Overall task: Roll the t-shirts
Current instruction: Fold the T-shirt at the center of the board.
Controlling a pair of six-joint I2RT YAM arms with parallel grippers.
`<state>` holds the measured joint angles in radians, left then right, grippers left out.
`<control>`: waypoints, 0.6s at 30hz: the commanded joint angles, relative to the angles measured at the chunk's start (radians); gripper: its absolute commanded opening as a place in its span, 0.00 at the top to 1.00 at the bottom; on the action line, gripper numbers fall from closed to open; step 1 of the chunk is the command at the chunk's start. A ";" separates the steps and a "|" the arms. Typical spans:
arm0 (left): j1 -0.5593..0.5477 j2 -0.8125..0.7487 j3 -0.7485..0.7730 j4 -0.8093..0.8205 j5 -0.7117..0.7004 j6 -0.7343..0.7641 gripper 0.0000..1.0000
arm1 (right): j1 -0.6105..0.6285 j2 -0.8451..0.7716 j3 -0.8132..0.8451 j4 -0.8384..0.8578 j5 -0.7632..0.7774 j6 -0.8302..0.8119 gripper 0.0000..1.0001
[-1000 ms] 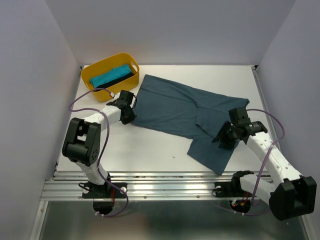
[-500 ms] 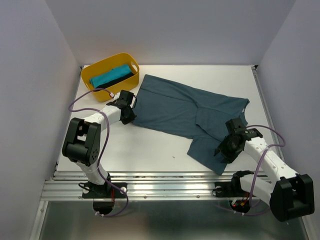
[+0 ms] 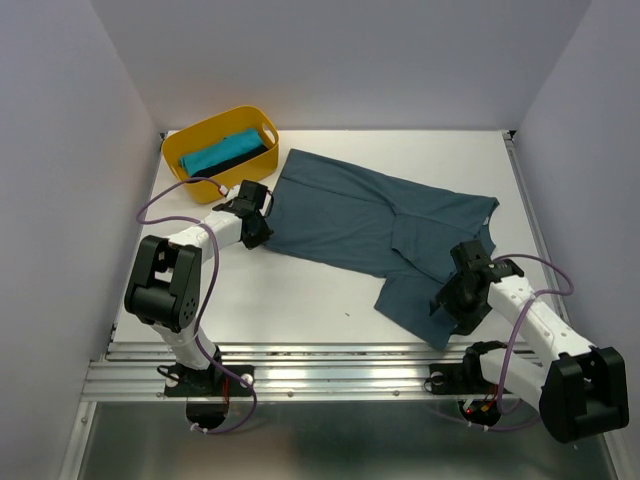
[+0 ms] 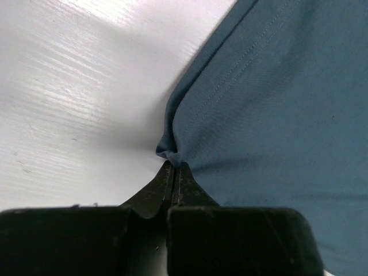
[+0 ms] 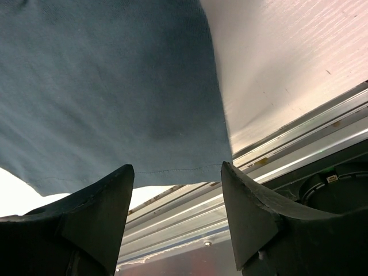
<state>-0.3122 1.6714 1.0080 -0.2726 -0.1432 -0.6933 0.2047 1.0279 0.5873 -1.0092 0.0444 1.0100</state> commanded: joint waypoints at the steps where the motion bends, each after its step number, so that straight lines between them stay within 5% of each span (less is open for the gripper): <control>1: 0.002 -0.019 0.000 0.007 -0.021 -0.009 1.00 | 0.016 0.000 -0.004 -0.038 0.015 0.002 0.32; 18: 0.002 -0.035 0.026 -0.017 -0.010 -0.005 1.00 | 0.047 0.063 -0.050 0.083 -0.021 0.012 0.36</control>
<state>-0.3122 1.6714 1.0080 -0.2729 -0.1421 -0.6964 0.2436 1.1076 0.5743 -0.9745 0.0219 1.0023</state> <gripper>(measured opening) 0.036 0.648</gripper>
